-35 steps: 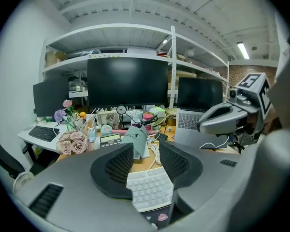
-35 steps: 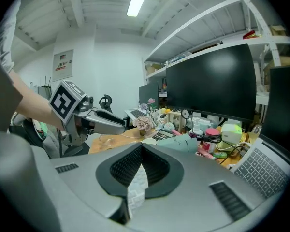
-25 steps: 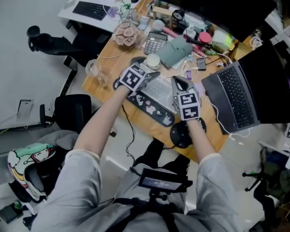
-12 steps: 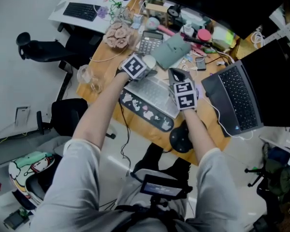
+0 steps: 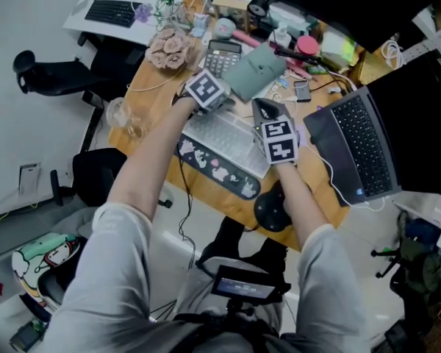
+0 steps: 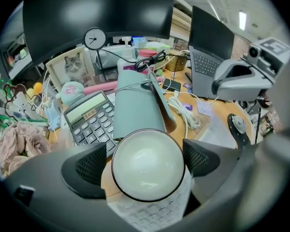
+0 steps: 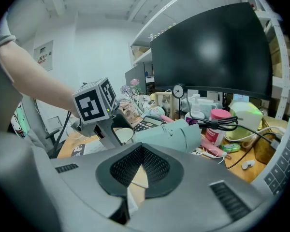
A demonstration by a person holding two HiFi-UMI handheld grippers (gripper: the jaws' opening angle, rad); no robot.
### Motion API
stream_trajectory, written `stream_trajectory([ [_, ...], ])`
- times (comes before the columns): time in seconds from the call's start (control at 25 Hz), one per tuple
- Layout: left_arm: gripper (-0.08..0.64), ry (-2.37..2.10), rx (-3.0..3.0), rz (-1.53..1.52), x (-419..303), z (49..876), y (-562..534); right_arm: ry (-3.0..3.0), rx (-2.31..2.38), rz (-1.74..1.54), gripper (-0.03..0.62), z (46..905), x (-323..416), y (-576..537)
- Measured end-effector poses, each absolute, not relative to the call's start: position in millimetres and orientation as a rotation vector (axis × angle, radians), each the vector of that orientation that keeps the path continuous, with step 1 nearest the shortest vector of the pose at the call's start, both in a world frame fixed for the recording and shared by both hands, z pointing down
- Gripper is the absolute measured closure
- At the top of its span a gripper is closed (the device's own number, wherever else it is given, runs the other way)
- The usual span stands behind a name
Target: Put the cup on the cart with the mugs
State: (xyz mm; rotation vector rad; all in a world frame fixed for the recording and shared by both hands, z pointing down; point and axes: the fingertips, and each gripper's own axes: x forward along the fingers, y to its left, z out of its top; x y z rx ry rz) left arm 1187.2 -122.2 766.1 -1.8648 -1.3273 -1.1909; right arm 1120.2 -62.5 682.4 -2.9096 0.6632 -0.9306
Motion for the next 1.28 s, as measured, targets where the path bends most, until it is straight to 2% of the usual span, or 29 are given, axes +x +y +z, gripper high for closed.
stream_trajectory([
  [0.36, 0.086, -1.21, -1.776, -1.268, 1191.0, 782.5, -137.7, 0.647, -2.904, -0.931, 0.583, 683.9, 1118.1, -54.6],
  [0.52, 0.13, -1.278, -1.806, -1.247, 1192.4, 781.7, -122.8, 0.639, -2.901, -0.934, 0.583, 684.7, 1117.9, -52.8],
  [0.92, 0.133, -1.258, -1.804, -1.256, 1191.5, 782.5, -123.2, 0.658, -2.9, -0.939, 0.583, 687.7, 1113.0, -54.8],
  [1.08, 0.133, -1.21, -1.817, -1.376, 1184.9, 777.8, -138.2, 0.658, -2.902, -0.934, 0.583, 686.1, 1111.7, -53.4],
  [1.28, 0.133, -1.274, -1.908, -1.259, 1186.3, 750.3, -128.2, 0.671, -2.903, -0.922, 0.583, 677.5, 1107.0, -54.2],
])
